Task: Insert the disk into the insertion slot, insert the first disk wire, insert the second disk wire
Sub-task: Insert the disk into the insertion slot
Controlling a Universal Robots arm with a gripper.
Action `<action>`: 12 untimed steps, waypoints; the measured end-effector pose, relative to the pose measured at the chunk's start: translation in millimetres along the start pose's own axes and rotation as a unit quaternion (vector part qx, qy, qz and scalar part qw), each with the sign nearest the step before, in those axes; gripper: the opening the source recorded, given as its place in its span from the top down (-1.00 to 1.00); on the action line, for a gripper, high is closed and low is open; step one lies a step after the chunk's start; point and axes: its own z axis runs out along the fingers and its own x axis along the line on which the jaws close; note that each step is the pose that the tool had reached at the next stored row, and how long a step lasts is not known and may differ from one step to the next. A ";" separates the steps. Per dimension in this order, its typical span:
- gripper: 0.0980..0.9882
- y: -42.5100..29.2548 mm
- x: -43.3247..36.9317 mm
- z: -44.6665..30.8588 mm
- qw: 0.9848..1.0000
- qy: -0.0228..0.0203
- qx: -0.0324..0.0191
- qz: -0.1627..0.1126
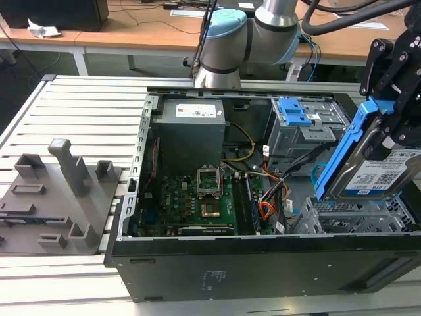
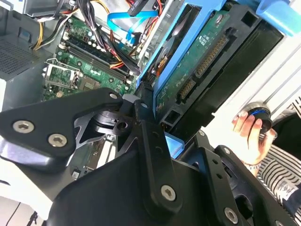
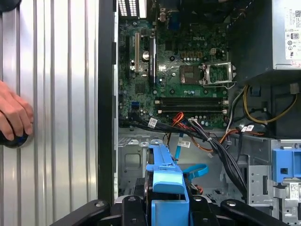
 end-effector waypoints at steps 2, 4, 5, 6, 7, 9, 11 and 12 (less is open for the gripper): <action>0.40 -0.2 0.0 3.9 1.000 0.000 0.000 0.000; 0.40 -0.2 0.0 5.1 1.000 0.000 0.000 0.000; 0.40 -0.3 0.0 6.1 1.000 0.000 0.000 0.000; 0.40 -0.3 0.0 7.1 1.000 0.000 0.000 0.000; 0.40 -0.3 0.0 7.6 1.000 0.000 0.000 0.000; 0.40 -1.1 0.0 10.1 1.000 0.000 0.000 0.000; 0.40 -2.3 0.0 12.4 1.000 0.000 0.000 0.000; 0.40 -3.6 -0.1 13.8 1.000 0.000 0.000 0.000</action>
